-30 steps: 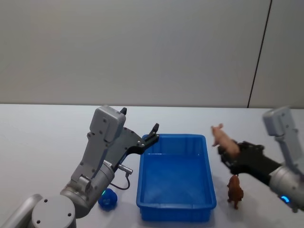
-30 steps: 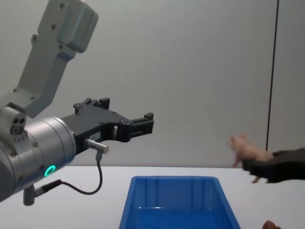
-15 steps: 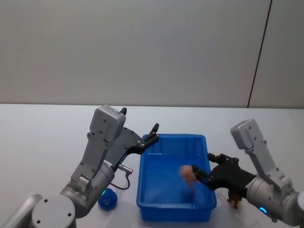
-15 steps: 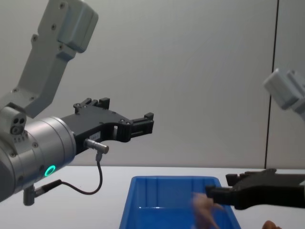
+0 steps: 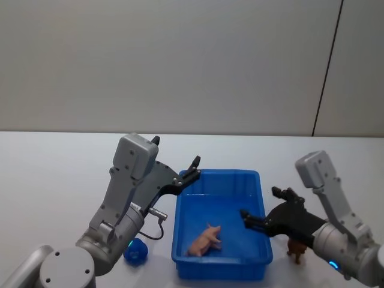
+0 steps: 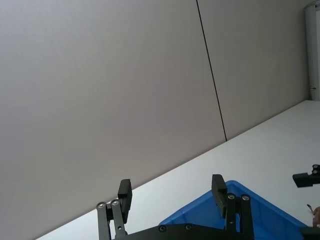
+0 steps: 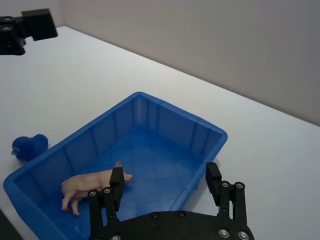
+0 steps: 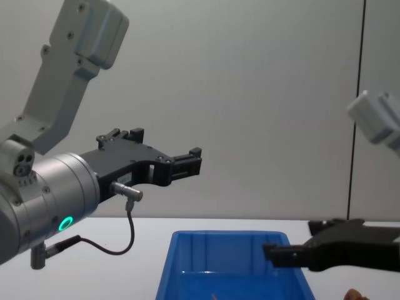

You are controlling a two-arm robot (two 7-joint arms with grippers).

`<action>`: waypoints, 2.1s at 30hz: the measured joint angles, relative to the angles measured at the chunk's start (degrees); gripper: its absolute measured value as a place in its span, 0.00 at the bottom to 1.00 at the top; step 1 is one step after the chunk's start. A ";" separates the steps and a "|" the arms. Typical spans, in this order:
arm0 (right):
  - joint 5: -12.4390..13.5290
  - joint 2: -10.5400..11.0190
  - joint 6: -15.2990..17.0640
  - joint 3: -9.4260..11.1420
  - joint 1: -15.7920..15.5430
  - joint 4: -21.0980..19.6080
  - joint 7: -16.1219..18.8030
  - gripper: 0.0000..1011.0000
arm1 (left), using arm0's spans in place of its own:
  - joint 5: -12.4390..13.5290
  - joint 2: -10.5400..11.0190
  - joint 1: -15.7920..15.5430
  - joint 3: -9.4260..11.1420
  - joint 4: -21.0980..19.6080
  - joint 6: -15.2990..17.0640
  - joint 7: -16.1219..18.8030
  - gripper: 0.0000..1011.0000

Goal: Pick up the two dolls from the table and place them into the box.

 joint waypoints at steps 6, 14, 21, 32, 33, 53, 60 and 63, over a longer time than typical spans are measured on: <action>1.97 1.53 -0.85 1.32 -1.38 -1.69 -1.86 0.99 | 0.00 0.00 0.00 0.00 0.00 0.00 0.00 0.99; 4.95 4.05 -0.89 3.10 -4.04 -4.16 -4.09 0.99 | 0.00 0.00 0.00 0.00 0.00 0.00 0.00 0.99; 6.82 6.20 0.14 4.35 -6.54 -5.69 -5.30 0.99 | 0.00 0.00 0.00 0.00 0.00 0.00 0.00 0.99; 7.71 8.34 2.18 5.05 -9.22 -6.24 -5.03 0.99 | 0.00 0.00 0.00 0.00 0.00 0.00 0.00 0.99; 7.66 8.47 2.34 5.04 -9.46 -6.10 -4.81 0.99 | 0.00 0.00 0.00 0.00 0.00 0.00 0.00 0.99; 5.32 6.99 3.43 3.57 -8.88 -1.80 -5.06 0.86 | 0.00 0.00 0.00 0.00 0.00 0.00 0.00 0.99; 5.37 6.10 3.34 3.37 -7.95 -0.34 -5.90 0.68 | 0.00 0.00 0.00 0.00 0.00 0.00 0.00 0.99; 5.48 5.79 3.08 3.35 -7.64 0.12 -6.26 0.58 | 0.00 0.00 0.00 0.00 0.00 0.00 0.00 0.99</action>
